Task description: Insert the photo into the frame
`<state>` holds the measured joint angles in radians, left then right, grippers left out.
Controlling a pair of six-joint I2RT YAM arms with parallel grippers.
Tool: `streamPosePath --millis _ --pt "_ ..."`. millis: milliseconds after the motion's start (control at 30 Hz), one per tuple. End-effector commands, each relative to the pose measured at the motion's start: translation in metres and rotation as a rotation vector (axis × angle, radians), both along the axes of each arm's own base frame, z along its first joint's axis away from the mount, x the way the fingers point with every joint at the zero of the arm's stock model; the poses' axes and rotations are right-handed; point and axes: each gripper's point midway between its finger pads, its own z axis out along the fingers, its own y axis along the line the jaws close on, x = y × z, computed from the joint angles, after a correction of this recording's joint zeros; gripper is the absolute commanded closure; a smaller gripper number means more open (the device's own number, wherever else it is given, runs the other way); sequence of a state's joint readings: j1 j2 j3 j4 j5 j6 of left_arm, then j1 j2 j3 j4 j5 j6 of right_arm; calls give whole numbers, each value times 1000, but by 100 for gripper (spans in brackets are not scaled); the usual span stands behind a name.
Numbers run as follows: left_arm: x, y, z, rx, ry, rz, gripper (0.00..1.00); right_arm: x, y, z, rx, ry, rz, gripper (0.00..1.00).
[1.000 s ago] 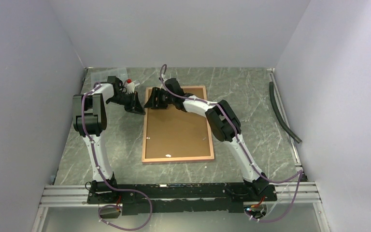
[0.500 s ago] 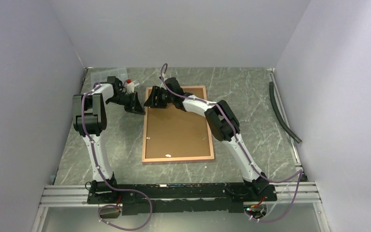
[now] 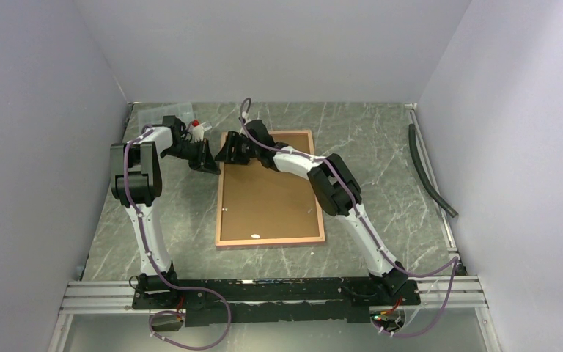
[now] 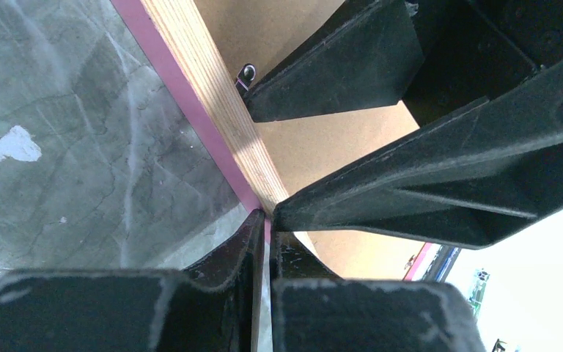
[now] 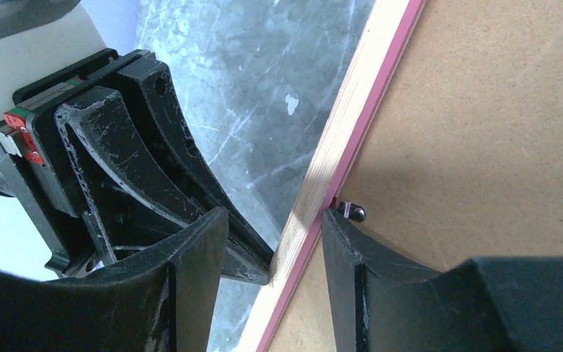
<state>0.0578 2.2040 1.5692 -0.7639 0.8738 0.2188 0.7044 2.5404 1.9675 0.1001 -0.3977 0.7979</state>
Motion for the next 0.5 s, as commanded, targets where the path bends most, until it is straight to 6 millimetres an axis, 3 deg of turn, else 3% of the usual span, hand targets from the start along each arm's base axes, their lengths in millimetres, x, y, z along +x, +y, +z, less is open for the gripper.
streamPosePath --millis 0,133,267,367,467 --pt "-7 2 -28 68 44 -20 91 7 -5 -15 -51 -3 -63 46" --pt "-7 2 -27 67 43 -21 91 6 -2 -9 -34 -9 -50 46" --pt "-8 2 -22 59 42 -21 91 -2 -3 18 9 -33 -15 42" --pt "-10 4 -12 44 41 -19 91 -6 -10 57 58 -74 8 35" --pt "-13 12 -2 45 25 -26 91 0 -31 101 75 -135 -1 26"
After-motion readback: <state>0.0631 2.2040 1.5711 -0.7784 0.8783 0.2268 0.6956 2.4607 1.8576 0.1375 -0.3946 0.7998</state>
